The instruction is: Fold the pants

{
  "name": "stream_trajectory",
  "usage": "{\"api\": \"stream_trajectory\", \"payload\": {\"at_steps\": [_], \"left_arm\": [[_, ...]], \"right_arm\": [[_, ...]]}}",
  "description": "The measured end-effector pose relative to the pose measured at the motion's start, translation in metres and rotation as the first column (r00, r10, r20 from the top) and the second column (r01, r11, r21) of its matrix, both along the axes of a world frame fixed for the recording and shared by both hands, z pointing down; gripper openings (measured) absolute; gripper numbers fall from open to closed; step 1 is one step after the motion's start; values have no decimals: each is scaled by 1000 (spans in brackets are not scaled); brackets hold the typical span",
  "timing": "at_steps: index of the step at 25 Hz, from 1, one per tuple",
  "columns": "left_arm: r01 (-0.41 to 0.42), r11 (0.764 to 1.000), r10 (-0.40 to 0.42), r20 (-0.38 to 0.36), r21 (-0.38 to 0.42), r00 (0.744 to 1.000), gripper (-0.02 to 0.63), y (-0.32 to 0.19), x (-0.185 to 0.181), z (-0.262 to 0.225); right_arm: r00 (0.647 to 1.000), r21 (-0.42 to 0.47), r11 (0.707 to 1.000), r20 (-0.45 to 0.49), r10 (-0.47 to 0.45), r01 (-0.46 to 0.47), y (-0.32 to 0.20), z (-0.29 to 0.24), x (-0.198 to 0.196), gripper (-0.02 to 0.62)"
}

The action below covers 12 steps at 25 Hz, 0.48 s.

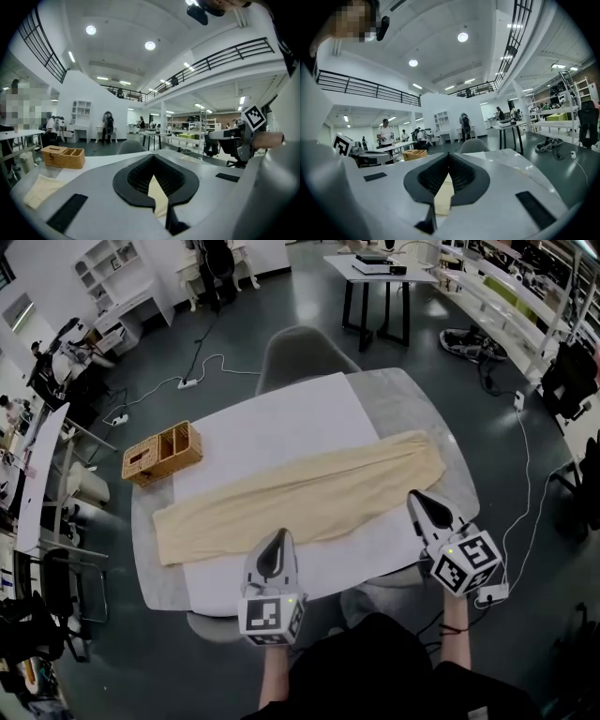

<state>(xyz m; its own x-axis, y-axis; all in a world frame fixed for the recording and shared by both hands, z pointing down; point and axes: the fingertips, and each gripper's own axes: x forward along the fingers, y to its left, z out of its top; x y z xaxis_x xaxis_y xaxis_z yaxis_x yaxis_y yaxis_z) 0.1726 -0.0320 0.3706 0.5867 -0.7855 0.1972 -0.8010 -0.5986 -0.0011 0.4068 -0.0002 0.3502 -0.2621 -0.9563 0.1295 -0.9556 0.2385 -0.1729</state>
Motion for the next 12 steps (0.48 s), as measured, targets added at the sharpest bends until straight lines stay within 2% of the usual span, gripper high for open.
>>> {"api": "stream_trajectory", "payload": {"at_steps": [12], "left_arm": [[-73,989,74,9,-129,997,8,-24,60,52]], "right_arm": [[1000,-112,994,-16,15,-16,-40,44,46,15]]}}
